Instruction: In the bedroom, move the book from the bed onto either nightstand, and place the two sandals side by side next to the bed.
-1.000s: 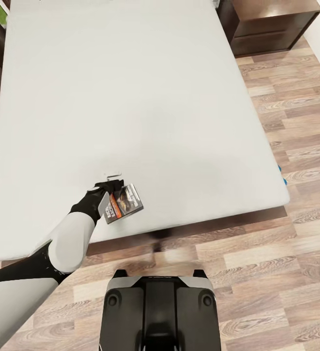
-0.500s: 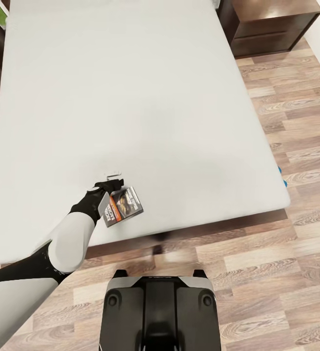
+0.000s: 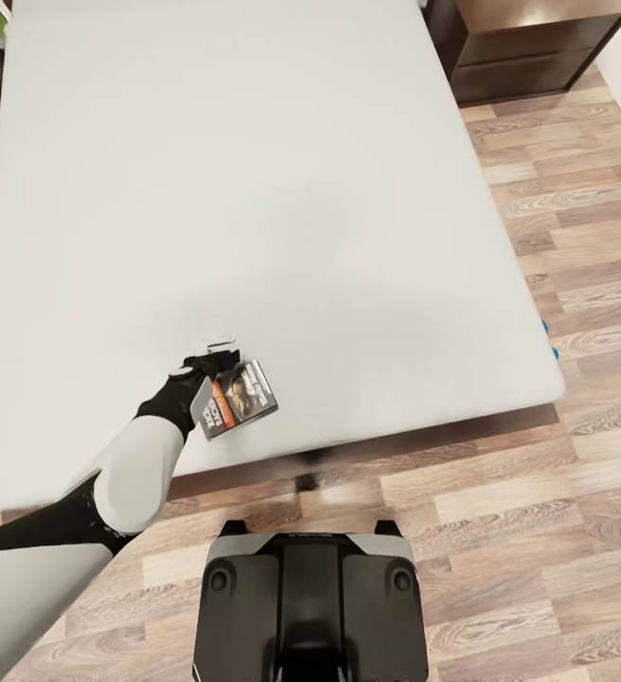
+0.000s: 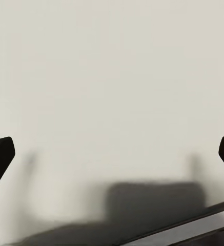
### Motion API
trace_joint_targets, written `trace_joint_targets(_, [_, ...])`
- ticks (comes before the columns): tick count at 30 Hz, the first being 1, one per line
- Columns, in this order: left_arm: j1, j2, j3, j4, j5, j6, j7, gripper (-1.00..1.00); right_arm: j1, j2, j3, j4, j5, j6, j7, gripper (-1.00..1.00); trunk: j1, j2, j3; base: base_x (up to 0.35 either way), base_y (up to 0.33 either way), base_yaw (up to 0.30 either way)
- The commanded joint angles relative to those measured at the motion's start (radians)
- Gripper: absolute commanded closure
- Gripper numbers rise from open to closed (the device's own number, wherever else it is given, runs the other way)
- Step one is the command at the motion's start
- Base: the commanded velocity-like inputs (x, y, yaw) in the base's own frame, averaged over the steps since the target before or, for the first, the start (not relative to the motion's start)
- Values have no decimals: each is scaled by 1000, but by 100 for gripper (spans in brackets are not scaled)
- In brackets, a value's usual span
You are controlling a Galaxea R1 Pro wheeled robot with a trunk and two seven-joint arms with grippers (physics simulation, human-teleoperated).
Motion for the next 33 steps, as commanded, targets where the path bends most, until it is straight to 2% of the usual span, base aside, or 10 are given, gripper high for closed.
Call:
trace_joint_targets(1, [2, -1, 4, -3, -6, 4, 0, -100, 0, -1, -9, -1, 10, 3, 3, -100, 1, -2, -2, 1, 0, 0])
trace_joint_targets(16, [9, -1, 4, -3, -6, -15, 0, -100, 0, -1, -9, -1, 10, 3, 5, -100, 1, -2, -24, 0, 0, 0])
trace_joint_targets(33, [10, -2, 3, 1, -7, -20, 0, -100, 0, -2, -9, 0, 10, 2, 5, -100, 1, -2, -27, 0, 0, 0])
